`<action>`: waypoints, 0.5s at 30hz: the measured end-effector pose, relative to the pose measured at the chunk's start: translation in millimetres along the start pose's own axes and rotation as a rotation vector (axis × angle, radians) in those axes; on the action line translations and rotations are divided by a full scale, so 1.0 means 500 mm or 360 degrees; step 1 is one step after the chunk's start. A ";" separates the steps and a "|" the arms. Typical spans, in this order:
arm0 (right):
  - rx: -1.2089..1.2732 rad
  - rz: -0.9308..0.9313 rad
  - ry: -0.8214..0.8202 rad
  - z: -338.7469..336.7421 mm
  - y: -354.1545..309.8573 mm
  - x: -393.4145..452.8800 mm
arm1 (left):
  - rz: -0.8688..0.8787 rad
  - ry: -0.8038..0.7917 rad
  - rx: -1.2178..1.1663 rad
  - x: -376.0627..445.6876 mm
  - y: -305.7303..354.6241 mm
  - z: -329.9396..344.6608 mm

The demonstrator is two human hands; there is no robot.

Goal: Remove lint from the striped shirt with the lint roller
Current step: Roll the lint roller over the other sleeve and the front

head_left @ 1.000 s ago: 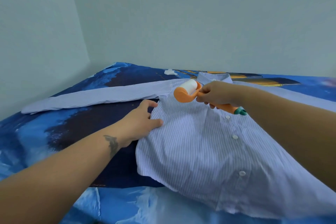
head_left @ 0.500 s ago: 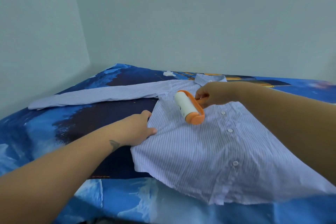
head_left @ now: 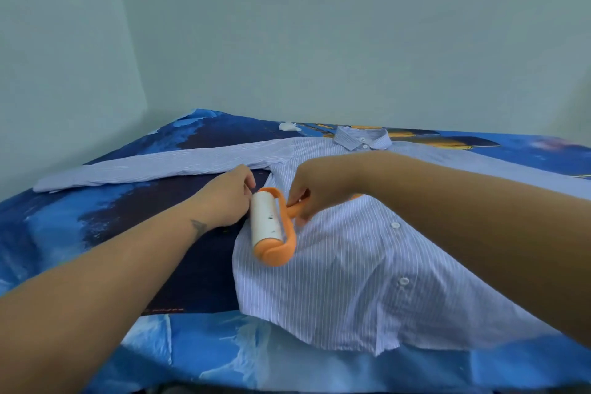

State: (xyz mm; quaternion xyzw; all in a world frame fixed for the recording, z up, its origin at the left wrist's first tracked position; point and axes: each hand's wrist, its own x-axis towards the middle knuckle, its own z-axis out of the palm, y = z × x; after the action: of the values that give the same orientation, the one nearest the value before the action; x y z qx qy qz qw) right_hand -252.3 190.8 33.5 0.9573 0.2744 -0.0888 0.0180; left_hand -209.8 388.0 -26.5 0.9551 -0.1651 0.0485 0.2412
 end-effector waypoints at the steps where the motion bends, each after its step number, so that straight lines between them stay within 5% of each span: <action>1: -0.0019 -0.0008 0.0009 -0.001 -0.010 0.003 | -0.0047 0.0015 -0.0015 0.006 -0.002 -0.001; 8: 0.0036 0.0041 -0.0077 -0.004 -0.017 -0.021 | -0.0175 0.0018 -0.0126 0.035 0.029 0.007; 15: 0.0042 0.0212 -0.0149 -0.004 0.044 -0.076 | -0.0165 -0.0145 0.0159 0.046 0.051 0.009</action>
State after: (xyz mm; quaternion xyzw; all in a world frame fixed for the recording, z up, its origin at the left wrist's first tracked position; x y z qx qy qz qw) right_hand -272.0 152.7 41.9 0.9684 0.2079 -0.1356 0.0239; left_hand -196.6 357.9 -15.2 0.9745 -0.1235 0.0007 0.1876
